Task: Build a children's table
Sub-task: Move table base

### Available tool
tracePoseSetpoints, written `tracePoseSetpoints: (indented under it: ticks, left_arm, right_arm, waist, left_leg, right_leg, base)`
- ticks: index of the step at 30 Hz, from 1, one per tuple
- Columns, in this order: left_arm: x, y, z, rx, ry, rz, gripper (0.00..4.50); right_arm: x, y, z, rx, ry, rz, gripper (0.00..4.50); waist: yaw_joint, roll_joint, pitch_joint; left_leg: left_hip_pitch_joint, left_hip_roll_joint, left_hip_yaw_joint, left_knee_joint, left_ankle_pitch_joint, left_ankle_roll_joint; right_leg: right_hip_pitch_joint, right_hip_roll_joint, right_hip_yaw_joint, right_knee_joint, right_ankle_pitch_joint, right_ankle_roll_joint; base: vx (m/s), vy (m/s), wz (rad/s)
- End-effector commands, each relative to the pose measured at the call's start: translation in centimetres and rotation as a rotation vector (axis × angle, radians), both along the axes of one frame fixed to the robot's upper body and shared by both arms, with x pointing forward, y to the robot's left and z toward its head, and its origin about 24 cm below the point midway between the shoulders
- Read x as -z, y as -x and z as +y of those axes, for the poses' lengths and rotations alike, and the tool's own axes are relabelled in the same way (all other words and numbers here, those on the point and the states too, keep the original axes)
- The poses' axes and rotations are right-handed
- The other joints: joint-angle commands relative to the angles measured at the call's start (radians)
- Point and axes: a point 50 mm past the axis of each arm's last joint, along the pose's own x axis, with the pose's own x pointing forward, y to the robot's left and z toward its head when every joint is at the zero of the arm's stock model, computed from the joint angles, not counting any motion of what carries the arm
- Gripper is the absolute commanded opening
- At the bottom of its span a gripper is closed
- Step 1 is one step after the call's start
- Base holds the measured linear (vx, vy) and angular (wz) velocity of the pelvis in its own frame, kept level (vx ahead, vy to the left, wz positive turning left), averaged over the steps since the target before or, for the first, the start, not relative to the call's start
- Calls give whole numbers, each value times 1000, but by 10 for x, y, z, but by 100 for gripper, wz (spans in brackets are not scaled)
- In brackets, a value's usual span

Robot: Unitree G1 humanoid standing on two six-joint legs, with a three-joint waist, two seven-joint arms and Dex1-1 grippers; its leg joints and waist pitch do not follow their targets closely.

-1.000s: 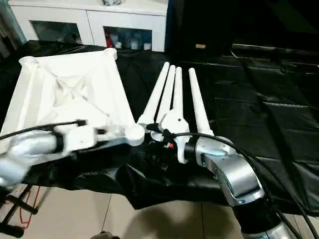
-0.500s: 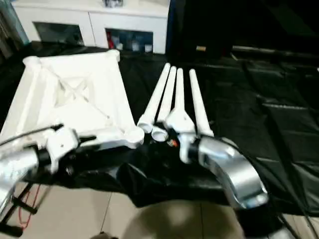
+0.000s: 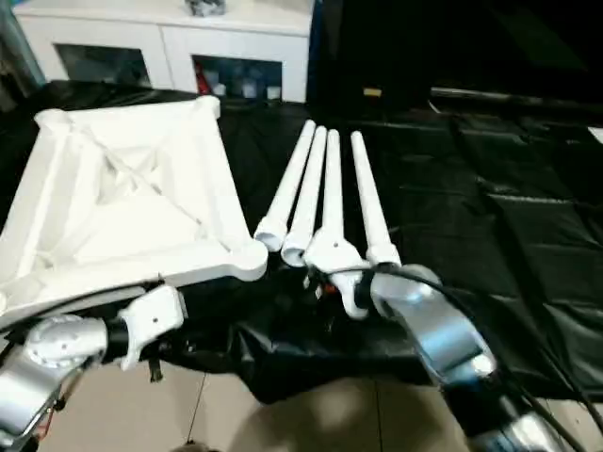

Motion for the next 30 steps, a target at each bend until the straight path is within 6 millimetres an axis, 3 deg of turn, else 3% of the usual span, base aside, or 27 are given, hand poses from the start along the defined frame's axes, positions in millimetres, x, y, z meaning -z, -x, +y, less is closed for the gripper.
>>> tracePoseSetpoints:
  ticks: [1, 4, 9, 16, 20, 23, 24, 25, 26, 27, 28, 29, 30]
  left_arm:
    - [5, 8, 1, 36, -20, 60, 128]
    - [3, 19, 4, 74, -18, 100, 128]
    - [-1, 32, 9, 95, -15, 152, 128]
    - [-5, 39, 15, 66, -6, 170, 128]
    - [-18, 39, 20, 16, 47, 133, 128]
    - [-46, 35, 23, -38, 156, 76, 128]
    - [-46, 35, 23, -38, 156, 76, 128]
    - [-63, 32, 23, -66, 231, 39, 128]
    - [-73, 29, 21, -81, 274, 4, 128]
    - [-78, 26, 19, -92, 298, -24, 128]
    - [-84, 23, 16, -103, 327, -51, 128]
    - [-88, 21, 14, -112, 347, -69, 128]
    - [-89, 20, 13, -115, 353, -75, 128]
  right_arm:
    - [2, -1, 0, -19, 36, -17, 450]
    - [12, 4, 0, -61, 67, 8, 450]
    - [24, 14, -6, -147, 103, 55, 450]
    - [21, 26, -12, -246, 109, 93, 450]
    - [6, 33, -18, -324, 67, 108, 450]
    - [-19, 32, -26, -356, -20, 97, 450]
    - [-19, 32, -26, -356, -20, 97, 450]
    - [-35, 24, -29, -330, -79, 59, 450]
    - [-47, 16, -29, -300, -125, 30, 450]
    - [-54, 11, -28, -276, -158, 11, 450]
    - [-63, 3, -26, -241, -186, -26, 450]
    - [-68, -3, -24, -209, -211, -40, 450]
    - [-70, -5, -23, -200, -219, -44, 450]
  waist:
    - [0, 7, -58]
    - [-4, 6, -56]
    - [-7, 11, -51]
    - [-10, 11, -45]
    - [-8, 8, -46]
    - [-3, 1, -46]
    - [-2, 4, -46]
    - [-5, -4, -42]
    - [-2, -3, -44]
    - [-5, -7, -45]
    - [-4, -4, -46]
    - [-6, -8, -46]
    - [-7, -6, -46]
  left_leg:
    - [14, 67, -28, -81, -155, -2]
    - [12, 67, -27, -81, -160, 16]
    - [16, 69, -28, -85, -216, 13]
    - [17, 71, -30, -90, -272, 6]
    - [17, 72, -30, -88, -265, 19]
    - [17, 74, -31, -88, -253, 30]
    - [17, 72, -31, -86, -244, 34]
    - [16, 70, -28, -85, -244, 37]
    - [18, 68, -29, -83, -235, 36]
    - [17, 66, -28, -82, -229, 35]
    - [17, 66, -29, -81, -211, 31]
    - [15, 65, -28, -81, -202, 29]
    - [15, 65, -29, -81, -195, 26]
  right_leg:
    - [35, -84, 55, -77, -63, -234]
    - [36, -84, 55, -76, -47, -244]
    - [34, -83, 56, -82, -106, -245]
    - [31, -82, 58, -90, -198, -226]
    - [33, -82, 58, -89, -178, -234]
    - [36, -85, 58, -89, -182, -239]
    - [35, -85, 57, -88, -178, -248]
    - [33, -82, 56, -88, -193, -249]
    - [34, -84, 55, -89, -209, -252]
    - [34, -82, 54, -88, -210, -255]
    - [34, -82, 53, -86, -212, -252]
    - [35, -81, 52, -88, -214, -244]
    - [35, -81, 52, -85, -211, -242]
  base:
    - [0, 0, 0]
    - [0, 0, 0]
    - [0, 0, 0]
    - [0, 0, 0]
    - [0, 0, 0]
    - [0, 0, 0]
    - [0, 0, 0]
    - [0, 0, 0]
    - [0, 0, 0]
    - [0, 0, 0]
    - [0, 0, 0]
    - [0, 0, 0]
    - [0, 0, 0]
